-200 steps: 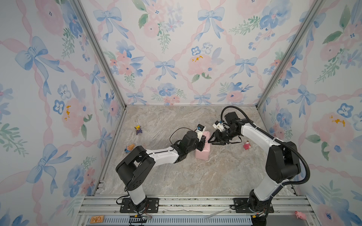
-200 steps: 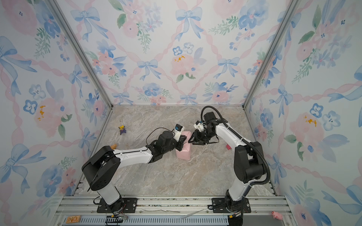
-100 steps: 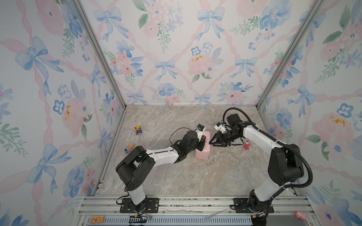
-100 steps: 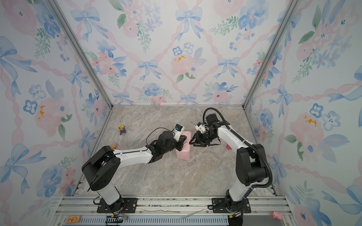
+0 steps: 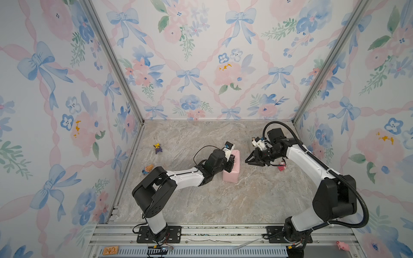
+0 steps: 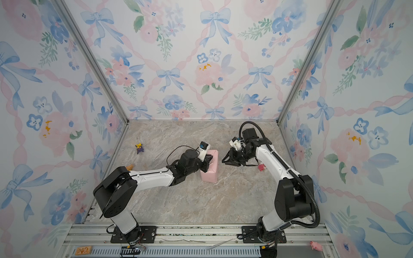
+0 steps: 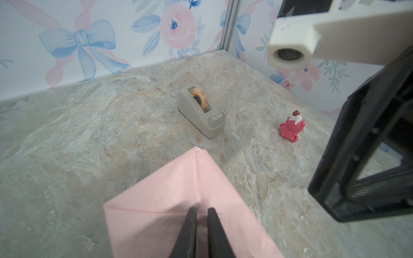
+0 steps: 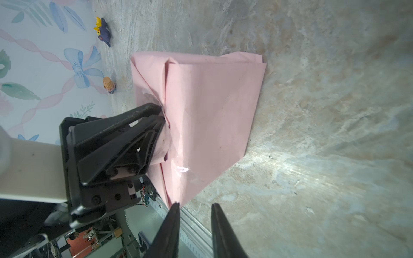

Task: Wrap a gift box in wrapping paper
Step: Stick the wrapping paper to the gift box.

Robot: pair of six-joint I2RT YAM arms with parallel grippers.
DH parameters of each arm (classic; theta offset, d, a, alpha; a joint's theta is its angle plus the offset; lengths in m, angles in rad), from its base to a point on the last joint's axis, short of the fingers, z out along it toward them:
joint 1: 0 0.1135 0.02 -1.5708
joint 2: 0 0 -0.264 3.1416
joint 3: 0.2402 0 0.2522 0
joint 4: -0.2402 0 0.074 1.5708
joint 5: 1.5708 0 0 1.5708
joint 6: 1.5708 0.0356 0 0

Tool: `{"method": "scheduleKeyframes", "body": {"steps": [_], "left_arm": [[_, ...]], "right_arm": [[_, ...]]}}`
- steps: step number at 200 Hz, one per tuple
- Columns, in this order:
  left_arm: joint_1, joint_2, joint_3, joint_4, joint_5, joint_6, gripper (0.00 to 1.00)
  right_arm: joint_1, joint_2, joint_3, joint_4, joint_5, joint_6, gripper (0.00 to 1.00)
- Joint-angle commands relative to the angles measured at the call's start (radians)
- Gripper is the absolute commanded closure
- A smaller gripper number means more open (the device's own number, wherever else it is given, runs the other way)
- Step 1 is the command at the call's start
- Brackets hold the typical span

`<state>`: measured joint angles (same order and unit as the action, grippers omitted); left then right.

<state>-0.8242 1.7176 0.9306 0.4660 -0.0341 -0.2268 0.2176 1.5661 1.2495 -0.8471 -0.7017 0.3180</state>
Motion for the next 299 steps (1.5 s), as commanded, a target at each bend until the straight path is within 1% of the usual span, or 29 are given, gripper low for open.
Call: {"method": "scheduleKeyframes", "body": {"steps": [1, 26, 44, 47, 59, 83, 117, 135, 156, 175, 192, 202, 216, 226, 245, 264, 279, 299], "left_arm": [[-0.004, 0.051, -0.027, -0.220, -0.003, 0.020, 0.86], [-0.004, 0.048, -0.027, -0.222, -0.003, 0.021, 0.86], [-0.004, 0.047, -0.029, -0.225, -0.004, 0.021, 0.86], [-0.004, 0.047, -0.029, -0.225, -0.004, 0.021, 0.86], [-0.004, 0.047, -0.027, -0.224, -0.004, 0.022, 0.86], [-0.004, 0.047, -0.024, -0.225, 0.000, 0.020, 0.86], [-0.007, 0.048, -0.008, -0.224, 0.008, 0.015, 0.85], [-0.009, 0.035, 0.008, -0.224, 0.019, 0.011, 0.83], [-0.010, 0.005, 0.041, -0.225, 0.029, 0.011, 0.76], [-0.010, -0.031, 0.084, -0.225, 0.030, 0.013, 0.68], [-0.008, -0.065, 0.127, -0.230, 0.034, 0.018, 0.62], [-0.008, -0.086, 0.147, -0.238, 0.035, 0.022, 0.58], [-0.004, -0.113, 0.173, -0.266, 0.029, 0.025, 0.50], [0.000, -0.134, 0.187, -0.298, 0.018, 0.019, 0.47], [0.030, -0.179, 0.179, -0.352, 0.019, -0.038, 0.43], [0.100, -0.225, 0.116, -0.369, 0.090, -0.148, 0.42], [0.145, -0.253, 0.046, -0.348, 0.140, -0.215, 0.43], [0.174, -0.271, -0.039, -0.284, 0.213, -0.282, 0.43]], "right_arm": [[0.025, 0.035, 0.034, 0.010, 0.002, 0.016, 0.82], [0.052, 0.072, 0.036, 0.039, 0.001, 0.028, 0.87], [0.068, 0.083, 0.031, 0.075, -0.014, 0.042, 0.88], [0.071, 0.108, 0.030, 0.080, -0.015, 0.043, 0.88], [0.078, 0.129, 0.032, 0.093, -0.016, 0.047, 0.89], [0.081, 0.158, 0.025, 0.104, 0.014, 0.049, 0.90], [0.083, 0.172, 0.005, 0.137, 0.026, 0.064, 0.91], [0.082, 0.166, -0.001, 0.115, 0.071, 0.052, 0.90], [0.071, 0.154, -0.014, 0.068, 0.174, 0.029, 0.84], [0.048, 0.124, -0.046, 0.076, 0.169, 0.030, 0.80], [0.033, 0.095, -0.060, 0.072, 0.172, 0.028, 0.80], [0.024, 0.048, -0.063, 0.069, 0.174, 0.030, 0.79], [0.014, 0.017, -0.067, 0.078, 0.175, 0.033, 0.77], [0.013, 0.003, -0.068, 0.090, 0.173, 0.037, 0.75], [0.019, 0.005, -0.071, 0.126, 0.151, 0.049, 0.74], [0.036, 0.031, -0.070, 0.164, 0.144, 0.069, 0.75], [0.064, 0.057, -0.073, 0.218, 0.125, 0.091, 0.75], [0.100, 0.085, -0.069, 0.264, 0.125, 0.115, 0.75]]}}
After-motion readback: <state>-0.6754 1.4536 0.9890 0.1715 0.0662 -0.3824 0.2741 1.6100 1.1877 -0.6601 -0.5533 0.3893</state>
